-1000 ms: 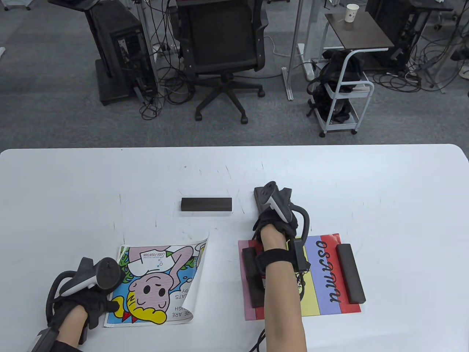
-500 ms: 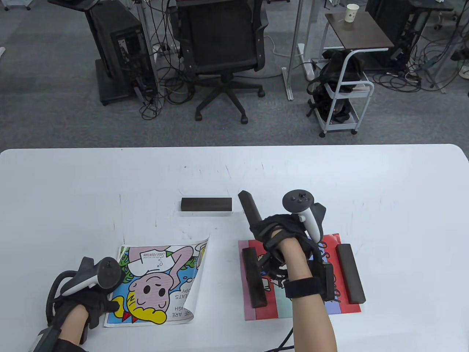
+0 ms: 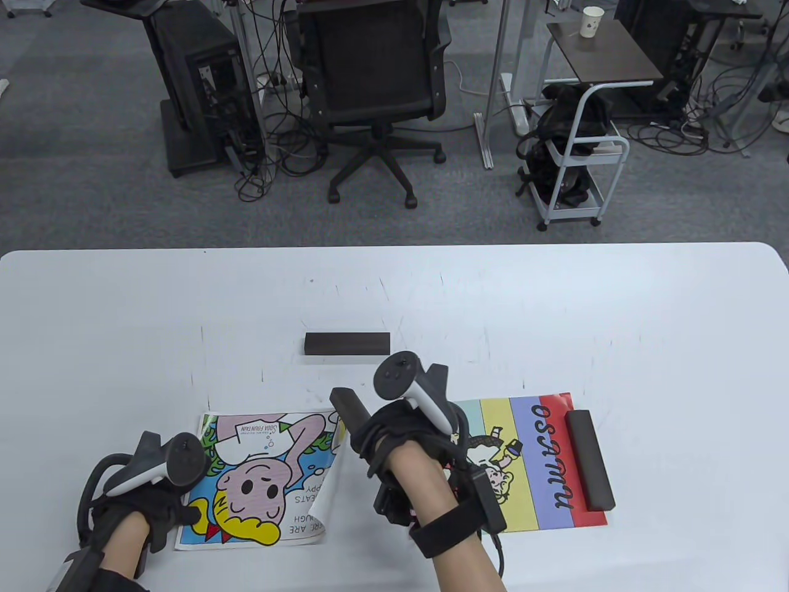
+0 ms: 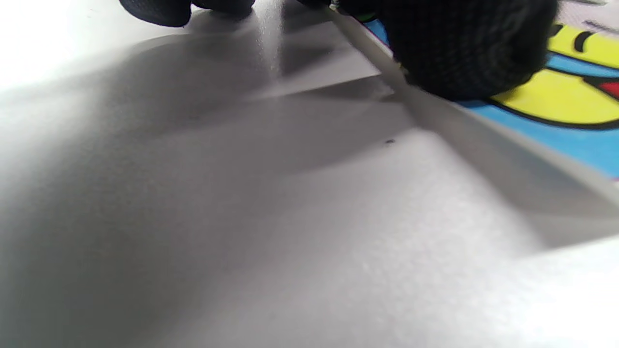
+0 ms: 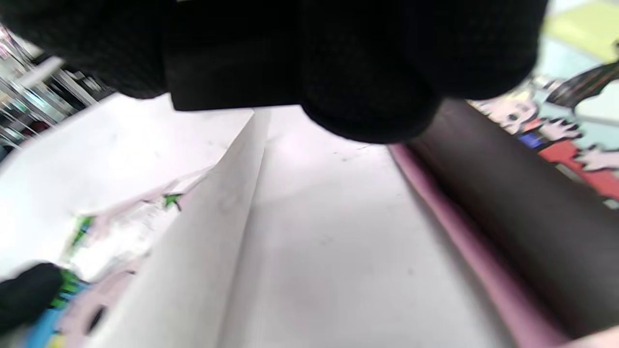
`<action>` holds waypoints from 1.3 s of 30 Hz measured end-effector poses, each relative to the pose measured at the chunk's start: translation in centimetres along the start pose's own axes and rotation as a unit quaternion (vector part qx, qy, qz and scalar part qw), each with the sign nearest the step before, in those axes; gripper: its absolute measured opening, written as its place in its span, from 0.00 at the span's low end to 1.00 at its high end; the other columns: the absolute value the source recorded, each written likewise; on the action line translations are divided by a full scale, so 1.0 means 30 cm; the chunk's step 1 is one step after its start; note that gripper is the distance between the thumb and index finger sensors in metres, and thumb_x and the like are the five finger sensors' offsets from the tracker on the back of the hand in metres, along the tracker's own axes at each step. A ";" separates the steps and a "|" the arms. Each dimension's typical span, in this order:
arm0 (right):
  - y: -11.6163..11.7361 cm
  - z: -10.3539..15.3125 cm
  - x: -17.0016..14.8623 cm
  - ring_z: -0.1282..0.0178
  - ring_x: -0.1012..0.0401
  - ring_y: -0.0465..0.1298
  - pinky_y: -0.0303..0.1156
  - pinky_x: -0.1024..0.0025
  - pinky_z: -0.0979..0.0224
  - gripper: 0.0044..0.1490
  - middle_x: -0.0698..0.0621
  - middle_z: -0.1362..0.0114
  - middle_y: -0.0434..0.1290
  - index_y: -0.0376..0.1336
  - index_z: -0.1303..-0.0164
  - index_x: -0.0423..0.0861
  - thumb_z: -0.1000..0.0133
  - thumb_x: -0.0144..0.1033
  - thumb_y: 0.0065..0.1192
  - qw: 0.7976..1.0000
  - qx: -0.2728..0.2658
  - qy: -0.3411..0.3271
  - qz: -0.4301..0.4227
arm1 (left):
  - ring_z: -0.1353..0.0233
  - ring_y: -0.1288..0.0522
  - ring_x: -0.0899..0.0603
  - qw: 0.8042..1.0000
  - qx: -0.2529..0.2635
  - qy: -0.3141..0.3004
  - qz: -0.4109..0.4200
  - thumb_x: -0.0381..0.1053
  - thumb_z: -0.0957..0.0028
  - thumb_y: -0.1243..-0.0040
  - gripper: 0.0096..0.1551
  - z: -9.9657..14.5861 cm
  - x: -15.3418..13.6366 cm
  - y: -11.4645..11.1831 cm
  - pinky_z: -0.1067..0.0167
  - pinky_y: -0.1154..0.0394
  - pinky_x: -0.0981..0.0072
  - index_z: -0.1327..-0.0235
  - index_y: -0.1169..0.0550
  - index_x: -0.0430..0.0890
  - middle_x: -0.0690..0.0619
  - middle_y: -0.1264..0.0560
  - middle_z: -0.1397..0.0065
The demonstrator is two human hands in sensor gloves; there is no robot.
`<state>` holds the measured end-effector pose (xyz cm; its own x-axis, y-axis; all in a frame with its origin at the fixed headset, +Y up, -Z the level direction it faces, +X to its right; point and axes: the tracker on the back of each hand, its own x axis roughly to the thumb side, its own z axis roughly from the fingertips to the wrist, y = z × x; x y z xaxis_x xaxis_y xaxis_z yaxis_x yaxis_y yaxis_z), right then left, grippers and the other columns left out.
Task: Unroll posters and secure with paperweights
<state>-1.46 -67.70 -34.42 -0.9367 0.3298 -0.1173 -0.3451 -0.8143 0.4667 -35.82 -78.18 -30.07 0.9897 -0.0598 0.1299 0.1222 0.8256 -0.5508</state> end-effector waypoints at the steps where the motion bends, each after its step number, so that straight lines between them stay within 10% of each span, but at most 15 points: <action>1: 0.010 0.004 0.018 0.66 0.53 0.80 0.79 0.64 0.64 0.45 0.34 0.49 0.75 0.62 0.42 0.30 0.55 0.53 0.66 1.000 -0.004 0.009 0.027 | 0.18 0.49 0.35 1.000 0.000 0.000 0.000 0.59 0.64 0.35 0.47 0.000 0.000 0.000 0.27 0.39 0.39 0.31 0.43 0.61 0.58 0.51 0.21; 10: 0.220 0.029 0.124 0.66 0.56 0.80 0.79 0.66 0.65 0.51 0.38 0.50 0.76 0.56 0.38 0.30 0.50 0.62 0.58 0.964 0.033 0.067 0.254 | 0.18 0.49 0.34 1.000 0.002 -0.001 0.000 0.59 0.64 0.35 0.47 0.000 0.002 -0.002 0.27 0.39 0.39 0.31 0.43 0.61 0.56 0.51 0.21; 20: 0.337 -0.005 0.035 0.67 0.55 0.81 0.79 0.65 0.66 0.54 0.39 0.50 0.77 0.56 0.40 0.27 0.53 0.61 0.63 0.963 0.054 0.093 0.249 | 0.18 0.49 0.35 1.000 0.002 -0.001 0.001 0.59 0.64 0.35 0.47 0.000 0.001 -0.003 0.27 0.39 0.39 0.31 0.43 0.61 0.58 0.51 0.21; 29: 0.103 0.099 -0.009 0.34 0.39 0.68 0.70 0.53 0.37 0.53 0.36 0.26 0.59 0.48 0.29 0.40 0.52 0.61 0.61 0.992 -0.058 -0.061 0.096 | 0.18 0.49 0.35 1.000 0.001 0.000 0.001 0.59 0.64 0.35 0.47 0.000 0.000 -0.003 0.27 0.39 0.39 0.31 0.43 0.62 0.58 0.51 0.21; 39: 0.000 0.137 -0.269 0.26 0.36 0.55 0.60 0.47 0.27 0.53 0.36 0.21 0.50 0.45 0.26 0.41 0.50 0.59 0.61 0.953 -0.152 -0.214 -0.152 | 0.18 0.49 0.35 1.000 -0.002 0.001 0.003 0.59 0.64 0.34 0.47 -0.001 -0.002 -0.001 0.27 0.39 0.39 0.31 0.43 0.62 0.59 0.51 0.21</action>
<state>6.33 -68.41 -29.87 -0.7035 0.6839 0.1932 -0.6584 -0.7295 0.1851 -35.88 -78.21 -30.08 0.9906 -0.0549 0.1253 0.1159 0.8235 -0.5554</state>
